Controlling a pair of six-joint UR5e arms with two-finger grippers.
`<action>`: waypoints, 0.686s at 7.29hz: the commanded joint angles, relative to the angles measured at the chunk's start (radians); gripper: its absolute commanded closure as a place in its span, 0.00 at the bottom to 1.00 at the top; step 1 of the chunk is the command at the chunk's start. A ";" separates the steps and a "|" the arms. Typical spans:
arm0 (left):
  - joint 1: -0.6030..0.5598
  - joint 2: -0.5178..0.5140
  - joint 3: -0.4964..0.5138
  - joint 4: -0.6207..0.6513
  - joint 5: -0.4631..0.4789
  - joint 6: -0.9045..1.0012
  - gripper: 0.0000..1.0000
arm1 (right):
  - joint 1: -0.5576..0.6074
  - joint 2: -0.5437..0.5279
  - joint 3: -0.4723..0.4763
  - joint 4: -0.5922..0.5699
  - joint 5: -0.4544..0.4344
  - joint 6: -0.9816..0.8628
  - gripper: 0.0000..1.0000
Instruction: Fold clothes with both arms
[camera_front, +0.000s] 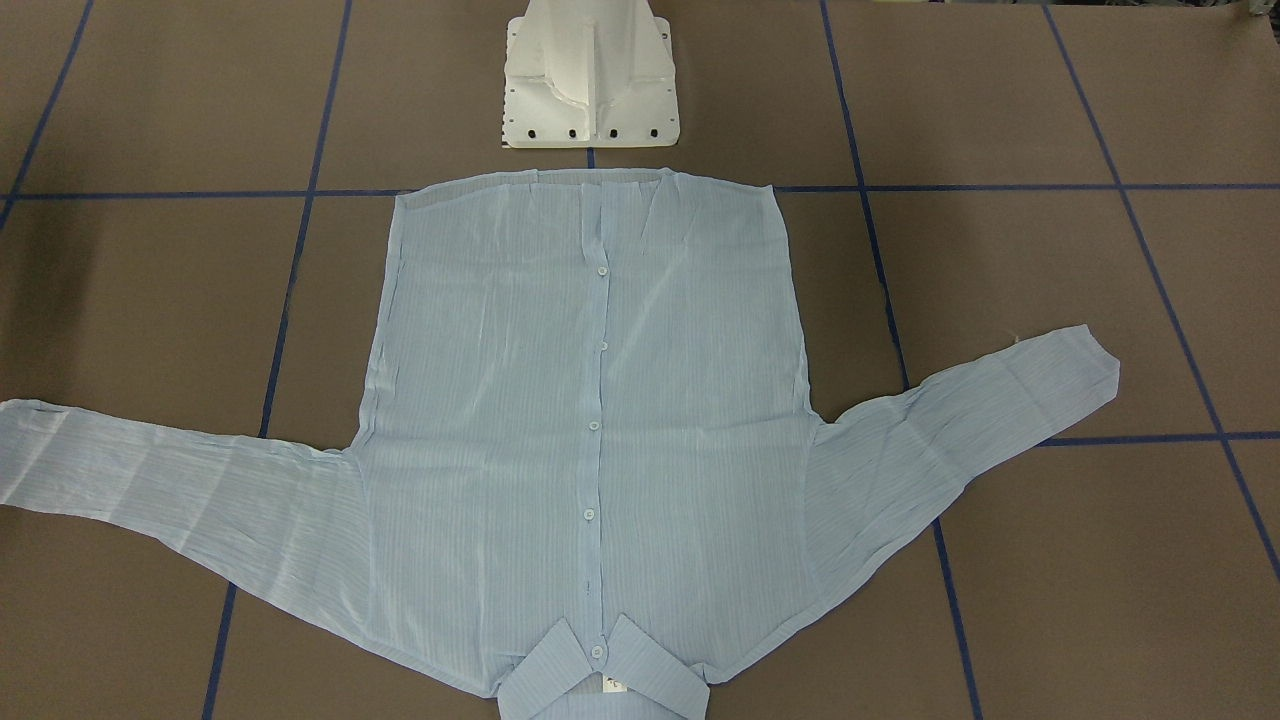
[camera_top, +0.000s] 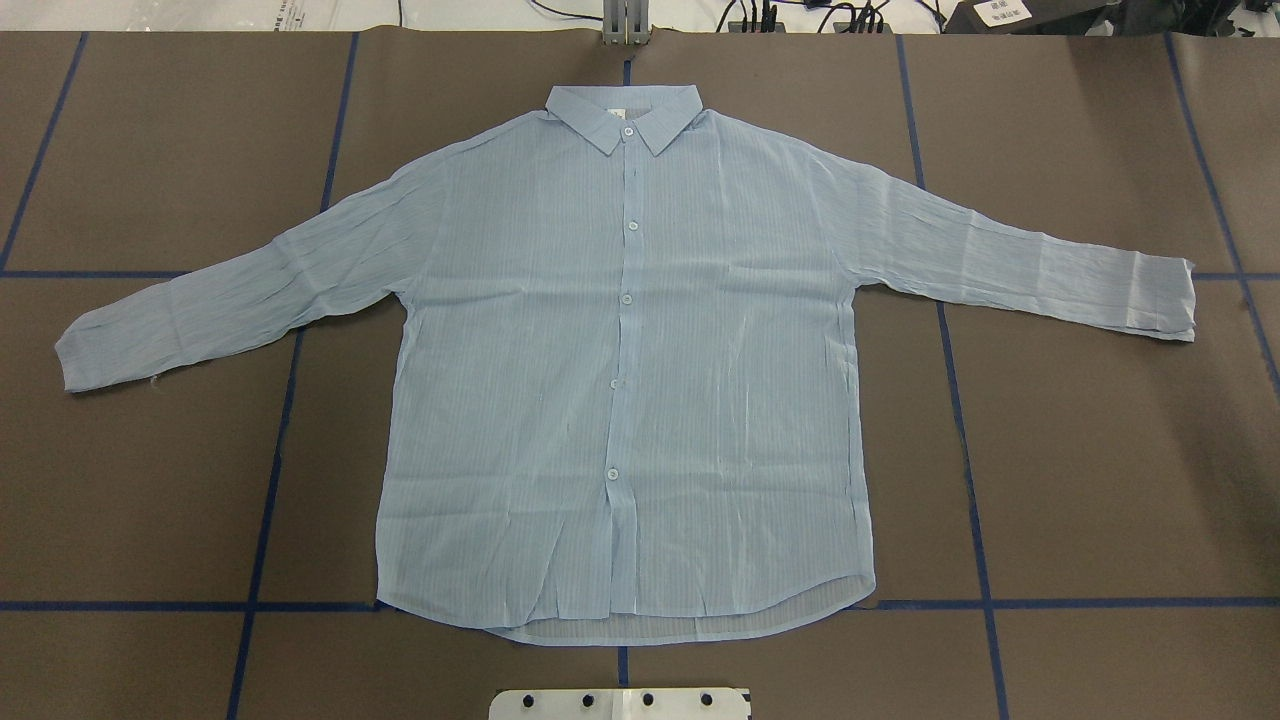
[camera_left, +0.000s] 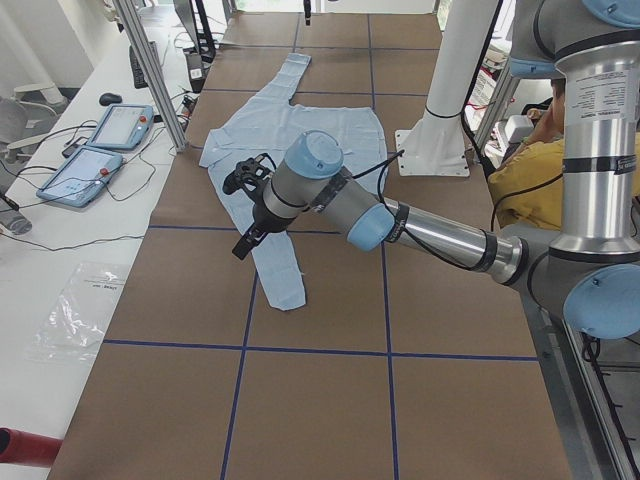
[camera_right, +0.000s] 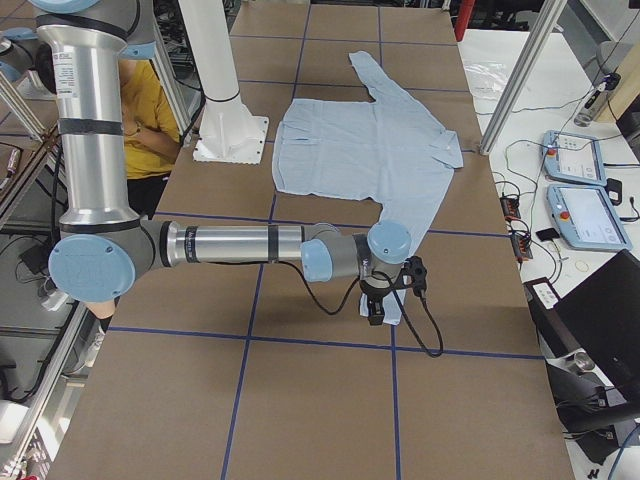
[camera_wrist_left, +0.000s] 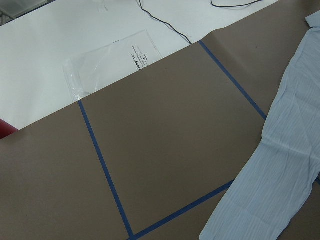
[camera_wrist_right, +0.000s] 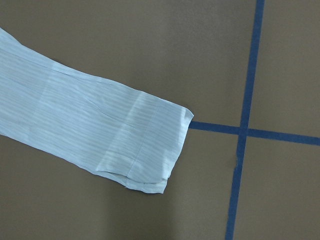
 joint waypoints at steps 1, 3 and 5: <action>0.002 0.019 0.023 0.002 0.001 -0.001 0.00 | -0.054 0.004 0.026 0.070 -0.020 0.097 0.00; 0.007 0.009 0.172 -0.058 -0.002 0.001 0.00 | -0.120 0.010 0.008 0.122 -0.080 0.149 0.00; 0.009 0.006 0.195 -0.088 -0.003 -0.025 0.00 | -0.143 0.036 -0.042 0.125 -0.108 0.273 0.00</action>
